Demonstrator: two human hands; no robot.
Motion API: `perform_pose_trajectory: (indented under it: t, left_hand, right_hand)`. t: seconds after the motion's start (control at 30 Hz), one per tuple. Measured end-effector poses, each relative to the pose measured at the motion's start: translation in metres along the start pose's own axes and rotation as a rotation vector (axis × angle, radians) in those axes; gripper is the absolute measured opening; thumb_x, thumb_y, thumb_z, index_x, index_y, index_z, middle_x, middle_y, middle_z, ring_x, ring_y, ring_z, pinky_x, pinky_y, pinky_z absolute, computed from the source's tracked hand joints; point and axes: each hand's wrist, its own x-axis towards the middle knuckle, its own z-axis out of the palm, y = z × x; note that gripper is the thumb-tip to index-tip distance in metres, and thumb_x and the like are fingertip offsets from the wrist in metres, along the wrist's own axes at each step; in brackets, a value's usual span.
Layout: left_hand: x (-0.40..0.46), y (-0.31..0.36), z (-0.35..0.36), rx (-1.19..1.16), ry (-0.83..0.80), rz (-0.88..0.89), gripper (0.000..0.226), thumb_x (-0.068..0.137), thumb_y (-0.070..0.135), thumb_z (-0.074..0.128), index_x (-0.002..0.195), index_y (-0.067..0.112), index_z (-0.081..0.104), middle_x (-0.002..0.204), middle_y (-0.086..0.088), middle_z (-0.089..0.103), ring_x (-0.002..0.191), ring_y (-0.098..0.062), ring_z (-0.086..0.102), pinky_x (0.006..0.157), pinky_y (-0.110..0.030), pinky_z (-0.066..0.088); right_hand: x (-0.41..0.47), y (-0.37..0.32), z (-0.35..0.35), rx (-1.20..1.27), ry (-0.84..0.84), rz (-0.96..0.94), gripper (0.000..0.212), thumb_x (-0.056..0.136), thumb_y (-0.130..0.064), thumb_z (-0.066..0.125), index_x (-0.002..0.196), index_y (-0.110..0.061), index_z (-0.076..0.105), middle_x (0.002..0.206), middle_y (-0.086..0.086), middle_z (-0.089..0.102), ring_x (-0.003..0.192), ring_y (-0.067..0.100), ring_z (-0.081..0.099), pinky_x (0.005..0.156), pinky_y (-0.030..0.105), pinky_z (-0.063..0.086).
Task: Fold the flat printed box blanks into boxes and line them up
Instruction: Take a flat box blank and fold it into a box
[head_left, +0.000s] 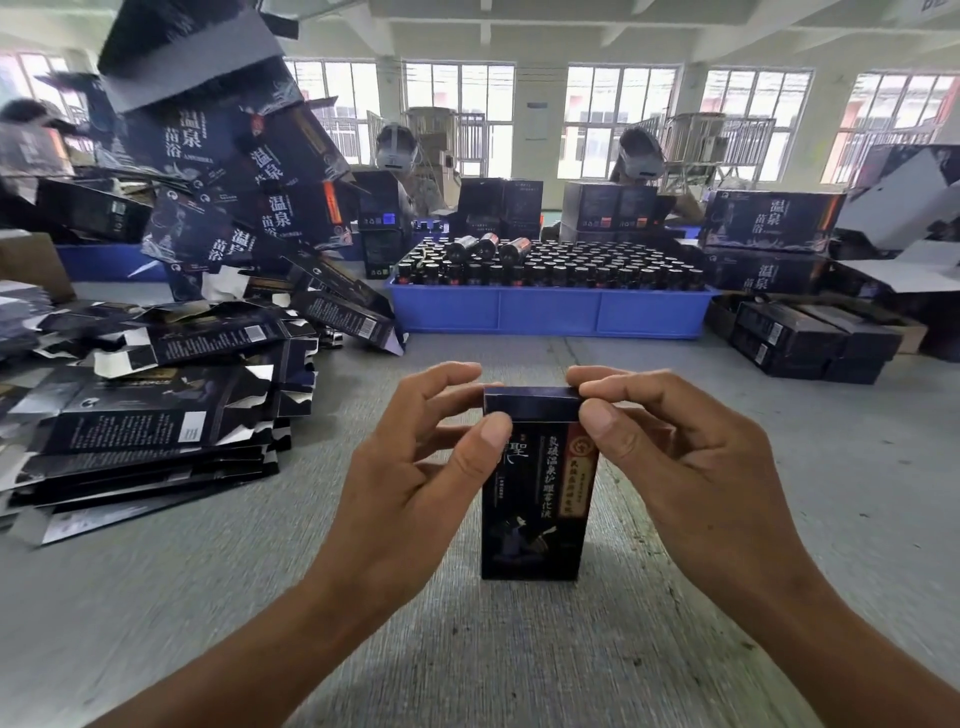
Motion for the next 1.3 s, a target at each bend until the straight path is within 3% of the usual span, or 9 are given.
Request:
perform_pose_trajectory:
  t: [0.2, 0.4, 0.67, 0.8, 0.9, 1.03, 1.13, 1.23, 1.3]
  left_hand:
    - [0.0, 0.002, 0.002, 0.121, 0.035, 0.06, 0.033, 0.096, 0.046, 0.058, 0.128, 0.056, 0.056, 0.12, 0.022, 0.065, 0.108, -0.005, 0.066, 0.074, -0.017, 0.057]
    - [0.002, 0.0, 0.002, 0.217, 0.021, 0.107, 0.029, 0.097, 0.034, 0.054, 0.122, 0.032, 0.069, 0.115, 0.014, 0.068, 0.11, -0.014, 0.065, 0.066, -0.039, 0.062]
    - [0.005, -0.004, -0.003, 0.228, 0.013, 0.203, 0.029, 0.097, 0.033, 0.055, 0.12, 0.024, 0.07, 0.115, 0.01, 0.069, 0.105, -0.018, 0.068, 0.062, -0.037, 0.062]
    - [0.004, -0.005, -0.002, 0.257, 0.009, 0.264, 0.025, 0.096, 0.028, 0.058, 0.116, 0.023, 0.072, 0.117, 0.012, 0.067, 0.108, -0.013, 0.067, 0.066, -0.025, 0.06]
    - [0.006, -0.005, -0.002, 0.302, -0.006, 0.291, 0.025, 0.095, 0.027, 0.06, 0.117, 0.022, 0.072, 0.118, 0.01, 0.067, 0.107, -0.012, 0.067, 0.068, -0.017, 0.056]
    - [0.007, -0.009, -0.004, 0.29, -0.032, 0.227, 0.028, 0.095, 0.033, 0.062, 0.121, 0.028, 0.07, 0.118, 0.013, 0.066, 0.109, -0.011, 0.066, 0.068, -0.018, 0.058]
    - [0.004, -0.017, -0.004, 0.297, -0.12, 0.122, 0.04, 0.095, 0.042, 0.064, 0.132, 0.052, 0.052, 0.117, 0.021, 0.065, 0.104, -0.008, 0.068, 0.067, -0.017, 0.056]
    - [0.006, -0.026, -0.006, 0.247, -0.098, 0.028, 0.057, 0.081, 0.049, 0.065, 0.132, 0.062, 0.044, 0.114, 0.025, 0.065, 0.094, -0.01, 0.072, 0.066, -0.022, 0.059]
    - [0.011, -0.031, -0.01, 0.193, 0.003, -0.026, 0.058, 0.074, 0.049, 0.068, 0.126, 0.063, 0.046, 0.106, 0.02, 0.069, 0.084, -0.016, 0.074, 0.063, -0.031, 0.062]
  right_hand:
    - [0.001, 0.003, -0.002, -0.029, -0.031, -0.032, 0.009, 0.088, -0.027, 0.066, 0.094, -0.027, 0.073, 0.112, -0.015, 0.073, 0.101, 0.006, 0.071, 0.08, 0.015, 0.055]
    - [0.004, 0.006, -0.009, -0.215, -0.051, -0.122, 0.019, 0.09, -0.036, 0.066, 0.103, -0.025, 0.073, 0.116, -0.019, 0.071, 0.109, 0.005, 0.068, 0.084, 0.018, 0.056]
    - [0.007, 0.009, -0.013, -0.262, -0.071, -0.187, 0.013, 0.091, -0.03, 0.07, 0.101, -0.021, 0.074, 0.114, -0.017, 0.071, 0.107, 0.007, 0.068, 0.083, 0.022, 0.057]
    - [0.009, 0.011, -0.015, -0.47, -0.114, -0.357, 0.023, 0.091, -0.034, 0.07, 0.101, -0.013, 0.073, 0.12, -0.01, 0.069, 0.109, 0.007, 0.067, 0.084, 0.029, 0.058]
    - [0.01, 0.014, -0.018, -0.462, -0.142, -0.342, 0.024, 0.089, -0.031, 0.074, 0.101, -0.011, 0.073, 0.122, -0.009, 0.068, 0.109, 0.011, 0.067, 0.084, 0.033, 0.058]
    - [0.008, 0.018, -0.015, -0.301, -0.122, -0.185, 0.024, 0.087, -0.034, 0.073, 0.105, -0.018, 0.07, 0.125, -0.018, 0.066, 0.112, 0.008, 0.066, 0.082, 0.021, 0.057]
    - [0.006, 0.024, -0.013, -0.31, -0.124, -0.123, 0.026, 0.091, -0.027, 0.073, 0.115, -0.028, 0.065, 0.132, -0.025, 0.06, 0.114, 0.002, 0.063, 0.085, 0.015, 0.053]
    - [0.003, 0.034, -0.01, -0.478, -0.163, -0.029, 0.06, 0.09, -0.036, 0.072, 0.138, -0.053, 0.04, 0.139, -0.031, 0.048, 0.113, -0.007, 0.059, 0.087, 0.018, 0.054]
    - [0.0, 0.038, -0.008, -0.564, -0.225, 0.063, 0.073, 0.085, -0.046, 0.073, 0.139, -0.06, 0.024, 0.139, -0.03, 0.041, 0.111, -0.005, 0.057, 0.09, 0.025, 0.054]
